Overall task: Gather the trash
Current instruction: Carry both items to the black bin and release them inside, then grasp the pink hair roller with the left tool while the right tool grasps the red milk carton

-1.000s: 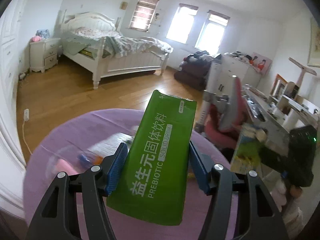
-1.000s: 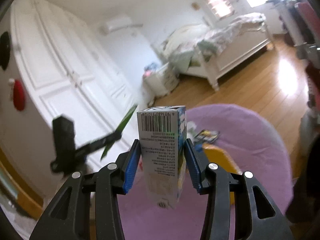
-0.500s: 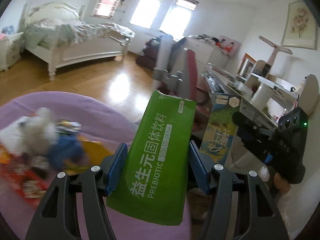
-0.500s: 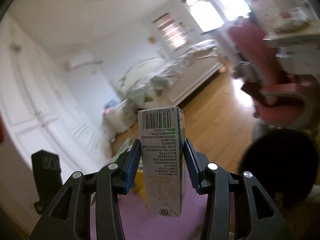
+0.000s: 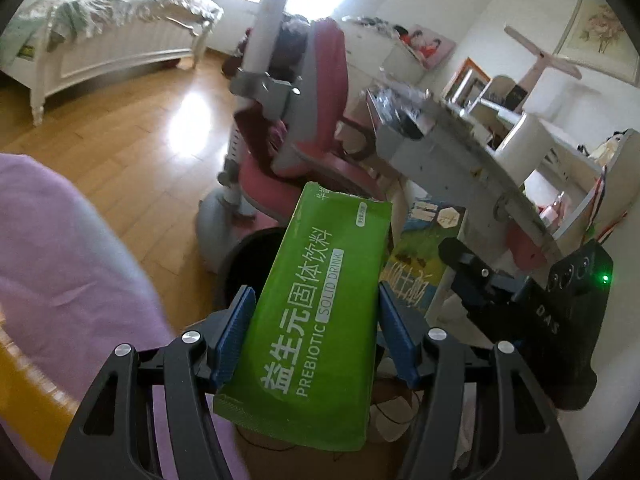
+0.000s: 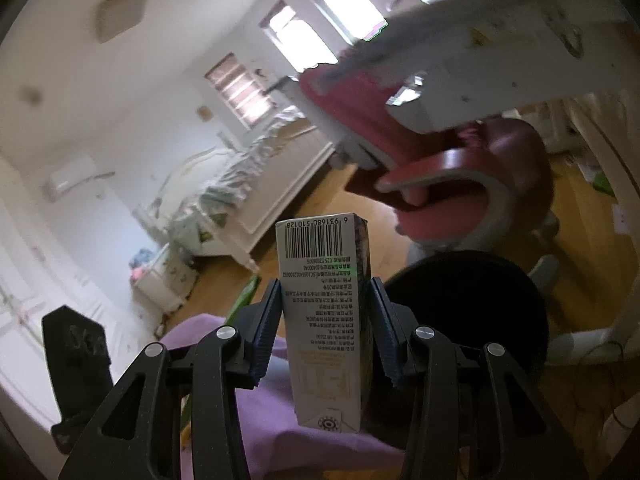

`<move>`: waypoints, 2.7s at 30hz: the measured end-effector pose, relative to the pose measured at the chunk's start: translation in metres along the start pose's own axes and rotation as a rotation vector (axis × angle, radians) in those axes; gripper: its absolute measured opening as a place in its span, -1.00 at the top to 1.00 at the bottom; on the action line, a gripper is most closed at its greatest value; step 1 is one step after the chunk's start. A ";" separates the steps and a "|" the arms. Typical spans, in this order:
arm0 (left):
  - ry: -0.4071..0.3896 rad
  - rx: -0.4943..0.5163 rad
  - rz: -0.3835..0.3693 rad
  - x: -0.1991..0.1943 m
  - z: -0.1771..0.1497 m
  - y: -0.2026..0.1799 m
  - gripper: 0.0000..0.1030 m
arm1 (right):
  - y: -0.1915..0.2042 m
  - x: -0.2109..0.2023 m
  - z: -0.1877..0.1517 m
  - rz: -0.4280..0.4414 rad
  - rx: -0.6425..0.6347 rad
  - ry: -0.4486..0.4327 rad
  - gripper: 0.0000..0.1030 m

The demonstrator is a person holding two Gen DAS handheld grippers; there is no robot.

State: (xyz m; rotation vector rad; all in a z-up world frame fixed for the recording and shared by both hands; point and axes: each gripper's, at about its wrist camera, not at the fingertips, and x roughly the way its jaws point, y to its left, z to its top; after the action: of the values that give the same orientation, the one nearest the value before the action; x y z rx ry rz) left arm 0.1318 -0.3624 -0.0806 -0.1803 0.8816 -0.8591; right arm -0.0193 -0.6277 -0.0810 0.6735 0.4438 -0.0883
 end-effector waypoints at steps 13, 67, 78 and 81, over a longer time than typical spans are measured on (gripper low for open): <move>0.085 0.062 0.044 0.065 0.017 -0.021 -0.68 | -0.040 0.027 0.009 -0.096 0.073 0.019 0.09; -0.186 -0.466 0.742 -0.307 -0.078 0.335 0.14 | 0.410 0.144 -0.276 0.336 -0.884 0.596 -0.13; -0.289 -0.412 0.615 -0.331 -0.107 0.284 0.32 | 0.363 0.089 -0.216 0.421 -0.646 0.492 -0.08; -0.328 -0.350 0.578 -0.334 -0.102 0.244 0.33 | 0.349 0.077 -0.197 0.440 -0.575 0.464 -0.08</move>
State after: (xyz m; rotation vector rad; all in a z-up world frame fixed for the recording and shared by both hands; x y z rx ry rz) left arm 0.0876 0.0606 -0.0595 -0.3400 0.7122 -0.1252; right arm 0.0543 -0.2272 -0.0464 0.2026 0.7172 0.6042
